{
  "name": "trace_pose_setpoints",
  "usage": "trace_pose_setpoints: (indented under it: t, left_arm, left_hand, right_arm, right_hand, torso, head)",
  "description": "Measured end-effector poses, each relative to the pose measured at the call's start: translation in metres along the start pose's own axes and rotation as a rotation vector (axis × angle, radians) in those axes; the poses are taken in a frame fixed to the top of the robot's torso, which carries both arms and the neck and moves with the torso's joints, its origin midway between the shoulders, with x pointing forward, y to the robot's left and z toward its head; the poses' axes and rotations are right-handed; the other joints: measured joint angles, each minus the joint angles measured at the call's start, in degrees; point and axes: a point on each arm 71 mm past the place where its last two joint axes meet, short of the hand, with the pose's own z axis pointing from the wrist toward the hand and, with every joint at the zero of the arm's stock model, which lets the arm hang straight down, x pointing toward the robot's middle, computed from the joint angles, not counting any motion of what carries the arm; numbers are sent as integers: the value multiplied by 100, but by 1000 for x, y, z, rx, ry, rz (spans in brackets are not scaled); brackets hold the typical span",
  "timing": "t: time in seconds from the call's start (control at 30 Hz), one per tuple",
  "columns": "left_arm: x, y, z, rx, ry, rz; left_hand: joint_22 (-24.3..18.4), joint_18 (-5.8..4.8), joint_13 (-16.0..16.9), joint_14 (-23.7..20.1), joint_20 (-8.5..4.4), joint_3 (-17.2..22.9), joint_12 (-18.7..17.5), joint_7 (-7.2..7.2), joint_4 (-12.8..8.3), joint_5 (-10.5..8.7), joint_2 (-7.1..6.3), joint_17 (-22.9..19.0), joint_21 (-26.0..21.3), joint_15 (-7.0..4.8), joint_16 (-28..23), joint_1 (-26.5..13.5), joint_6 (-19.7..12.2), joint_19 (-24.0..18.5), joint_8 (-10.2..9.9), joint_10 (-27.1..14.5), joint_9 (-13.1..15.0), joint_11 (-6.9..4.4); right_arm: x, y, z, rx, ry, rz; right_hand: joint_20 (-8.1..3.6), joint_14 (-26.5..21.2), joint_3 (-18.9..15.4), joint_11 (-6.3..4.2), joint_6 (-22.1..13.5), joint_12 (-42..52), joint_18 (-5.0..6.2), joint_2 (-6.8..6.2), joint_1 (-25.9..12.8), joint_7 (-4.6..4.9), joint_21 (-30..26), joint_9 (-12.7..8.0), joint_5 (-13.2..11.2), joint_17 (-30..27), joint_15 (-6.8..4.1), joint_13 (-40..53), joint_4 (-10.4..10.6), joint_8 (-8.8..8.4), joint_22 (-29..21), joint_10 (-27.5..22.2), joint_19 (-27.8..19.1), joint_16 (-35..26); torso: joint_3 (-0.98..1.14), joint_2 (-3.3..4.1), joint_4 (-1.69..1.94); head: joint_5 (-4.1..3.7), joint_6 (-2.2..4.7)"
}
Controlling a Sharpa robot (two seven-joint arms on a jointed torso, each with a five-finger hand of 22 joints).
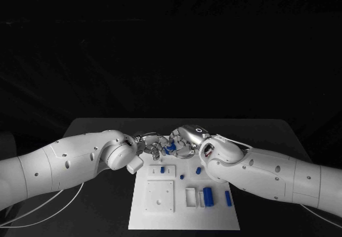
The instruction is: Assemble the parts on the task board
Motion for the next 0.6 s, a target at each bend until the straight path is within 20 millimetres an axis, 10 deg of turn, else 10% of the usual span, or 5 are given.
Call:
trace_pose_setpoints:
  t: [0.33,0.6]
  left_arm:
    - [-1,0,0,1,-4,-7]
    - [-2,2,-1,1,-12,9]
  left_hand:
    - [-1,-5,45,31,-11,49,54,-24,2,-31,-30,20,89,-30,86,-88,32,52,29,31,96,-33]
    - [-1,-5,50,52,-41,184,54,-29,86,-464,-137,-4,151,-50,135,-19,56,82,-57,31,122,-93]
  right_arm:
    - [-2,-4,-3,-2,-15,20]
    - [-3,-8,-7,3,-9,70]
  right_hand:
    - [2,0,66,-22,15,0,-16,39,96,33,0,51,0,7,0,-24,66,104,-1,22,-1,0]
    - [11,20,58,-42,26,24,-25,76,134,48,0,73,0,6,-20,-37,106,148,-1,42,-9,0]
  torso:
    - [1,2,0]
    - [2,3,2]
  head:
    - [3,-5]
    - [9,-6]
